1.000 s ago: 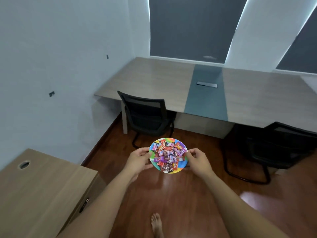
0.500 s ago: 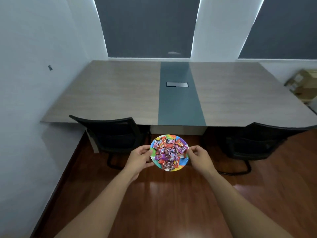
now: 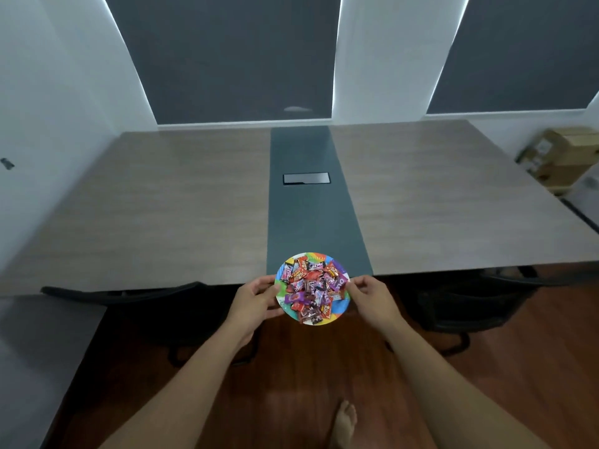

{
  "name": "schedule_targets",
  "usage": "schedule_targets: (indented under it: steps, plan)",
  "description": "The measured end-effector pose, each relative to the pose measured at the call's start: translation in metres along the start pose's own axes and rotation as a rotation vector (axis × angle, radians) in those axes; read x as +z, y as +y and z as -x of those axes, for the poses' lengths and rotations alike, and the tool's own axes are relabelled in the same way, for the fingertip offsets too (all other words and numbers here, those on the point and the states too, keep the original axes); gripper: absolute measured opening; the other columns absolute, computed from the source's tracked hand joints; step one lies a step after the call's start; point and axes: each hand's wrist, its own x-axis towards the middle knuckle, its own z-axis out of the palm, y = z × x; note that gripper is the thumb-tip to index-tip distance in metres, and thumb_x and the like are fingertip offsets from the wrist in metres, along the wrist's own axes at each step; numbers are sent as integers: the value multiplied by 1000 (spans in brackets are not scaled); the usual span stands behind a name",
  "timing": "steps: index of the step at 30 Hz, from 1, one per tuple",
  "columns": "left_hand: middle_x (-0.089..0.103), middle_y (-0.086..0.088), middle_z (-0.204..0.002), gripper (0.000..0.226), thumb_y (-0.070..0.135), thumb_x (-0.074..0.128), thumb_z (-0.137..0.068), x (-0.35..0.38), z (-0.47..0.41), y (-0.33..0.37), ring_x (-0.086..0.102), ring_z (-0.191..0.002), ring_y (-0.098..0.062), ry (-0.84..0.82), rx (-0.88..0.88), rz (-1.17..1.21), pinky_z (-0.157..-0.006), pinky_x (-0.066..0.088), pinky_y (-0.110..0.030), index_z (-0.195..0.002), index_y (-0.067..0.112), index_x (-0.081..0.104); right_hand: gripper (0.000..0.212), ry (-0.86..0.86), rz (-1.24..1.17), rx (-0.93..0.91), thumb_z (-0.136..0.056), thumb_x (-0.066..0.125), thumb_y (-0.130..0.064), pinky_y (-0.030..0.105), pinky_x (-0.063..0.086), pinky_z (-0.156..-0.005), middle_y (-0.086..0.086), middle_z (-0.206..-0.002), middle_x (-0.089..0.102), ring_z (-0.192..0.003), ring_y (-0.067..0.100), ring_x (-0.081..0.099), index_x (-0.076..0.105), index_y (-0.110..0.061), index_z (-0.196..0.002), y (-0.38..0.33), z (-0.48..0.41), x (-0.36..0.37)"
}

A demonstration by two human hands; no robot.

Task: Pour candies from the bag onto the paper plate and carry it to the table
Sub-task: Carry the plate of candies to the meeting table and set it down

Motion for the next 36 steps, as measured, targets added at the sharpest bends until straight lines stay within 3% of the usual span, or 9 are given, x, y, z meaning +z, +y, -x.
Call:
schedule_targets:
  steps: [2,7,11,14,18,22,27,30,36]
  plan:
    - [78,-4,-124,22,18,67,-107,15,-30,15,82,-105,-22,20,4,18,-77,69,-36,-128,17,71,23,-33,-18,-7,-109,67,-25,23,66,-60,10,-98,83,-72,11,83,72,-3,-111,-8,-40,-12]
    - [80,-5,-119,16,18,67,-107,51,-95,57,84,-98,-21,46,-7,32,-79,70,-39,-121,18,74,26,-94,-97,18,-110,66,-23,31,70,-66,18,-103,84,-87,32,85,69,2,-114,-31,-128,-39]
    - [80,-5,-116,15,17,67,-107,75,-144,80,82,-91,-17,66,-10,23,-73,68,-34,-120,18,74,24,-120,-116,5,-108,68,-23,48,72,-81,20,-101,84,-91,41,83,71,1,-110,-44,-194,-55]
    - [78,-7,-115,17,15,65,-107,87,-178,94,81,-89,-16,63,-9,-1,-71,69,-33,-122,14,74,22,-130,-126,20,-110,66,-20,38,71,-73,24,-105,82,-86,35,82,69,2,-112,-52,-230,-60]
    - [77,-9,-114,18,14,64,-108,91,-230,111,79,-96,-20,66,-36,-12,-72,69,-33,-124,12,73,20,-150,-118,25,-110,65,-23,41,72,-79,17,-104,83,-93,38,83,71,-4,-109,-63,-282,-57]
    - [78,-8,-114,16,16,65,-108,88,-288,128,80,-101,-22,68,-45,-29,-76,69,-35,-121,14,74,20,-141,-76,28,-110,65,-25,32,69,-68,16,-102,83,-79,26,82,71,-5,-109,-78,-335,-45]
    - [80,-9,-114,13,18,66,-107,79,-374,152,80,-103,-26,38,-79,-27,-72,69,-35,-116,17,75,21,-105,-56,61,-109,67,-25,35,70,-68,17,-103,82,-90,41,83,70,-4,-112,-100,-407,-25]
    - [79,-11,-115,14,18,65,-108,77,-425,167,79,-100,-26,9,-97,-35,-67,68,-32,-118,17,74,23,-85,-46,80,-109,67,-24,41,71,-72,18,-105,81,-89,42,83,69,-1,-114,-111,-449,-15]
    - [75,-15,-119,13,17,65,-107,80,-513,185,80,-100,-29,-10,-125,-72,-73,69,-40,-118,17,72,16,-27,-29,129,-108,68,-26,50,72,-74,14,-105,79,-84,41,83,68,-10,-106,-121,-521,8]
